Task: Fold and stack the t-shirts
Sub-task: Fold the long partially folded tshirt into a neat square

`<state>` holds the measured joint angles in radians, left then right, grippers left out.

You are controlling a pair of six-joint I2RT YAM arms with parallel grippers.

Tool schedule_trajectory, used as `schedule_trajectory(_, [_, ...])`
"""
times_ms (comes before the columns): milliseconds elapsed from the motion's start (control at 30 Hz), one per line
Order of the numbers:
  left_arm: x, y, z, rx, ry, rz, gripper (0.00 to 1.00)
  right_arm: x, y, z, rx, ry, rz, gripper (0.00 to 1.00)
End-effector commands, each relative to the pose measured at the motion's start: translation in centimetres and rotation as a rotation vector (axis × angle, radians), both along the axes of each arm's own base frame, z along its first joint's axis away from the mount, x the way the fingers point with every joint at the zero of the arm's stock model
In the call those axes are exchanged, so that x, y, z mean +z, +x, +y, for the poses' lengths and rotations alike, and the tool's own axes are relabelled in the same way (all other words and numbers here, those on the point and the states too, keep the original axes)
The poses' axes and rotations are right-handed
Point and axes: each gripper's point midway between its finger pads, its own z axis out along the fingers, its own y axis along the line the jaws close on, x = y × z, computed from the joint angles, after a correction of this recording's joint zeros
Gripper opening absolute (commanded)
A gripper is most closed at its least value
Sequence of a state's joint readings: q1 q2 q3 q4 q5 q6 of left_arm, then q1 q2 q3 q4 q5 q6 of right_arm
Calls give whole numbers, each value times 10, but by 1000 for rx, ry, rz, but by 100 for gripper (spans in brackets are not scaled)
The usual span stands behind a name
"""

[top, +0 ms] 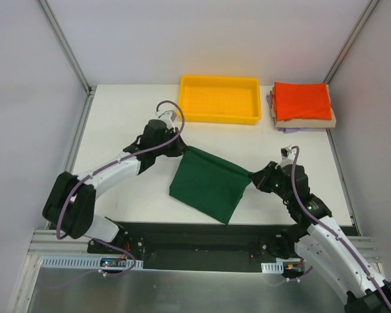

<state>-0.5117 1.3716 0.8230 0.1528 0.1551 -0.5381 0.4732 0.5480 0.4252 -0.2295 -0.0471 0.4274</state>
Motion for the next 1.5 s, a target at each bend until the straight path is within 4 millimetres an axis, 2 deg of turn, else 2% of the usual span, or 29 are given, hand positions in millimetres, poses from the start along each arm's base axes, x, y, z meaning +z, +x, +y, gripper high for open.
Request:
schedule_trajectory(0, [-1,45,-4,33,63,-60,0,-25,18,-28,-100,-129,46,1])
schedule_trajectory(100, [-25,58,-10,26,109,-3,0,-46,28,-39,-149,-174,116,1])
schedule_trajectory(267, [-55,71,-21,-8,153,73,0,-64,45,-57,-232,-228,157,2])
schedule_trajectory(300, [-62,74,-22,-6,166,88,5,-67,48,-58,-240,-236,161,4])
schedule_trajectory(333, [-67,77,-20,6,181,98,15,-70,51,-60,-248,-246,168,6])
schedule_trajectory(367, [-72,79,-19,15,198,108,23,-73,54,-63,-257,-252,179,12])
schedule_trajectory(433, [-77,81,-18,14,221,125,32,-80,56,-63,-243,-258,218,23])
schedule_trajectory(467, [-77,82,-19,10,223,126,46,-81,57,-61,-232,-251,232,32])
schedule_trajectory(500, [-74,83,-20,5,222,129,59,-81,57,-58,-210,-240,241,44])
schedule_trajectory(567, [-64,81,-23,-17,207,119,70,-74,55,-50,-159,-225,250,71])
schedule_trajectory(600, [-58,80,-23,-19,200,110,80,-68,54,-49,-146,-225,245,77])
schedule_trajectory(633, [-48,80,-23,-16,190,91,96,-63,51,-49,-140,-229,246,83])
schedule_trajectory(667, [-40,79,-23,-13,182,77,99,-57,49,-52,-148,-237,246,85])
schedule_trajectory(733, [-25,68,-16,-3,178,81,99,-46,40,-56,-150,-241,235,96])
schedule_trajectory(800, [-7,54,-16,-24,137,72,99,-28,31,-47,-107,-187,184,96])
schedule_trajectory(900, [24,20,-37,-181,8,75,99,-2,20,-14,7,6,128,96])
schedule_trajectory(1000, [31,-5,-63,-329,-72,116,99,24,9,30,200,207,57,96])
schedule_trajectory(1033, [29,-10,-73,-361,-82,133,99,24,7,38,233,228,63,96])
schedule_trajectory(1100, [19,-15,-91,-415,-69,150,99,21,9,49,254,227,82,96])
schedule_trajectory(1233, [-8,-7,-114,-449,-73,234,99,-9,11,59,262,189,199,96])
schedule_trajectory(1367, [-46,7,-118,-416,-30,293,99,-52,18,43,193,92,293,96])
schedule_trajectory(1467, [-82,22,-110,-332,38,338,99,-80,26,24,133,19,350,96])
